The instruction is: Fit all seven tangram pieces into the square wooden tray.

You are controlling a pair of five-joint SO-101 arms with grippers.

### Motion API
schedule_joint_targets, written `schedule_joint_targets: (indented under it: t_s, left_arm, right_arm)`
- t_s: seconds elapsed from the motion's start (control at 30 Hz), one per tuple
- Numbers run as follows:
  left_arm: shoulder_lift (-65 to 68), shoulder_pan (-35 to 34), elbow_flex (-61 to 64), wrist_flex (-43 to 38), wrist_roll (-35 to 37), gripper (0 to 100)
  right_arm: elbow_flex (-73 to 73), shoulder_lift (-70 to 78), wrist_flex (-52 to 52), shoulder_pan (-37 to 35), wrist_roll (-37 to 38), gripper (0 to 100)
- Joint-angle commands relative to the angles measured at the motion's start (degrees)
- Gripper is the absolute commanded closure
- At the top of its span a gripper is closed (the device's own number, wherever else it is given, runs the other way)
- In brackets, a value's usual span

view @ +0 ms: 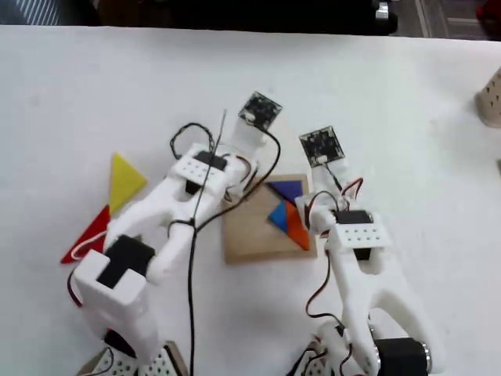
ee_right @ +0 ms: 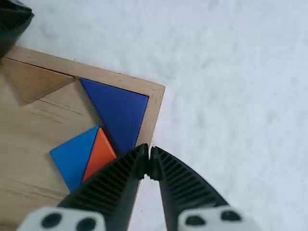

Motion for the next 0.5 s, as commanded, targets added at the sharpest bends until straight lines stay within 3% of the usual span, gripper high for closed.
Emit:
schedule_joint_targets:
  t_s: [0.0, 0.13, 0.47]
  left_arm:
    - [-4.53, -0.13, -0.97, 1.76, 0.88, 98]
    - [-12.62, -2.33, 3.43, 2.02, 0.53, 98]
    - [-32.22, -24.04, 18.20, 1.67, 0.79, 98]
  right_arm:
    - [-1.93, -1.89, -0.75, 0.22, 0.44, 98.1]
    - [-1.93, -1.89, -0.92, 0.31, 0.44, 98.1]
    - [-1.76, -1.80, -1.10, 0.22, 0.44, 98.1]
